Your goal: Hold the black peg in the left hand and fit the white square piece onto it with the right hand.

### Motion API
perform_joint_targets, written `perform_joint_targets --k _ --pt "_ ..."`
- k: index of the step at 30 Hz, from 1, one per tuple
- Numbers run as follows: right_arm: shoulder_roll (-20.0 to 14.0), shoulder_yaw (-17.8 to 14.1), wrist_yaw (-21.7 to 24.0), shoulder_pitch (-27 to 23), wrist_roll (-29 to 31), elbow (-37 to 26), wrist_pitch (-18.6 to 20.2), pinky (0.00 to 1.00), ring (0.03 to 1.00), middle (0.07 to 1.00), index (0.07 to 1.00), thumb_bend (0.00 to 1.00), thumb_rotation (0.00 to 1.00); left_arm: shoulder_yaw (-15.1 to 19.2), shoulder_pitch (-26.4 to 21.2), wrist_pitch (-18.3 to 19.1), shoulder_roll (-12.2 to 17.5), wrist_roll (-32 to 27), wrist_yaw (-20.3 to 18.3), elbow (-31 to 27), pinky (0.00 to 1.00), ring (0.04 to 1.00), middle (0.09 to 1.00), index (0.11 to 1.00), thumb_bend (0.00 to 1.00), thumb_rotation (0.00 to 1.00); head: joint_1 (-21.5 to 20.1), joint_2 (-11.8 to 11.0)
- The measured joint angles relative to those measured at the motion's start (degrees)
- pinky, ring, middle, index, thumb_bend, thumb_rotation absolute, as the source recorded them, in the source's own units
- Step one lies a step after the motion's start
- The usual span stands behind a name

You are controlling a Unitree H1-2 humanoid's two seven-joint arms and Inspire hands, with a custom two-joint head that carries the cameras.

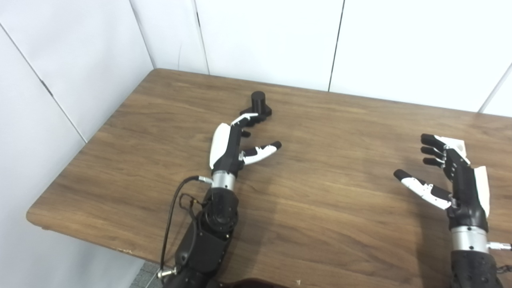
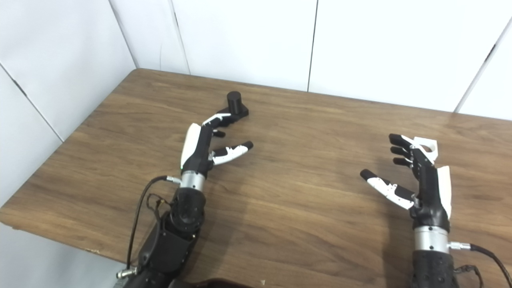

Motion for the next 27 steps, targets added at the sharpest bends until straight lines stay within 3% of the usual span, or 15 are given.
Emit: perform_joint_targets --k 8,16,27 --pt "-2.1 -0.7 0.0 -0.7 -0.1 0.6 0.0 0.68 0.747 0.776 0.748 0.73 0.22 0.2 -1.8 3.2 2.0 2.8 0.6 0.5 0.74 0.857 0.833 0.711 0.75 0.3 -0.4 -0.1" --pt "-2.1 -0.7 0.0 -0.9 -0.1 1.2 -0.4 0.69 0.757 0.78 0.749 0.73 0.22 0.2 -4.7 6.5 3.8 4.8 0.8 0.6 0.99 0.959 0.908 0.733 0.79 0.38 -0.4 -0.2" --pt "-2.1 -0.6 -0.2 -1.1 -0.1 1.5 -0.6 0.69 0.754 0.782 0.75 0.73 0.22 -1.6 -6.2 9.2 5.8 9.1 0.8 1.4 1.0 1.0 0.991 0.77 0.85 0.46 -1.1 -0.4"
